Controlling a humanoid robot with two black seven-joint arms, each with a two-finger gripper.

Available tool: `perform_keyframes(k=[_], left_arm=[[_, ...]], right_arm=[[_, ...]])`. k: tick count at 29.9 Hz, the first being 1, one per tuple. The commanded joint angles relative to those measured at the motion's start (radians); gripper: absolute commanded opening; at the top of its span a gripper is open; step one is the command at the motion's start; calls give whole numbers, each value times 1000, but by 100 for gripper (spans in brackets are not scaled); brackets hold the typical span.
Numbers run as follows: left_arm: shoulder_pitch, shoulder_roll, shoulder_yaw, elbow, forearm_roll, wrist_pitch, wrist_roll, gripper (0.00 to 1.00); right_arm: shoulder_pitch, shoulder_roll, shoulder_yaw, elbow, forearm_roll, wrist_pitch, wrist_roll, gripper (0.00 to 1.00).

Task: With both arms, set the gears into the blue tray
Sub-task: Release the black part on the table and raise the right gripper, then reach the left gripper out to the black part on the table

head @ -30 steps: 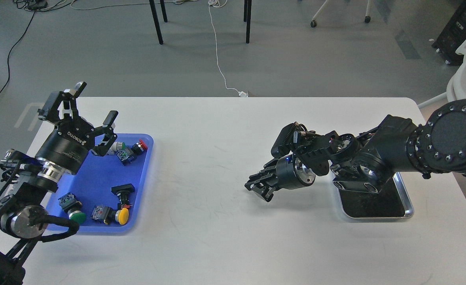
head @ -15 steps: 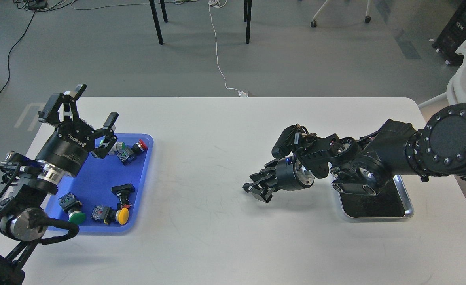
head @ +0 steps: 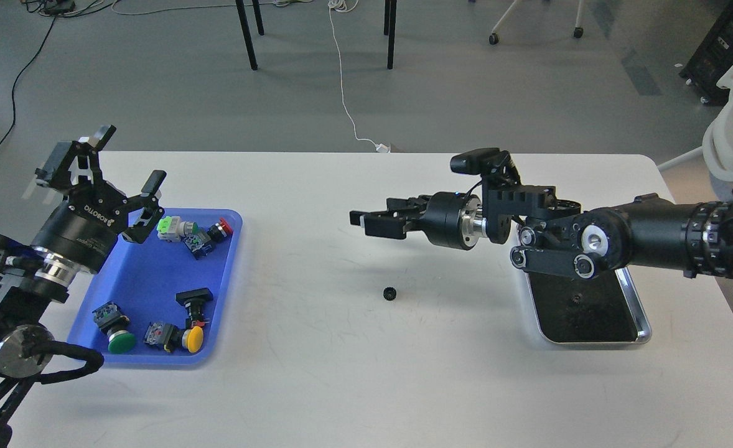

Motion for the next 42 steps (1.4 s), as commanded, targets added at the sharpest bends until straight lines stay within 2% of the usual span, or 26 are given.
perform_keyframes(k=[1, 9, 12, 18, 21, 23, 26, 32, 42], left_arm=[[0, 5, 3, 0, 4, -19, -3, 98], [-37, -1, 3, -40, 215, -58, -13, 98], [-68, -3, 12, -81, 355, -77, -52, 98], [-129, -7, 23, -173, 741, -142, -62, 98], [-215, -7, 119, -196, 956, -142, -71, 98], [-308, -7, 240, -193, 1121, -142, -92, 99], [-425, -12, 391, -175, 1365, -142, -92, 98], [-618, -121, 636, -22, 1702, -66, -92, 98], [-782, -313, 922, 259, 1715, 52, -92, 97]], right_arm=[[-137, -118, 267, -7, 76, 53, 0, 98], [-476, -262, 798, 28, 428, 151, 0, 98], [-582, -312, 937, 29, 548, 253, 0, 98], [-738, -356, 1062, 17, 613, 485, 0, 98], [-797, -368, 1077, 17, 611, 557, 0, 98], [-830, -379, 1093, 10, 610, 608, 0, 98], [-867, -384, 1115, 5, 611, 622, 0, 99], [-898, -399, 1152, 6, 611, 627, 0, 99], [-904, -401, 1160, 5, 611, 619, 0, 99]])
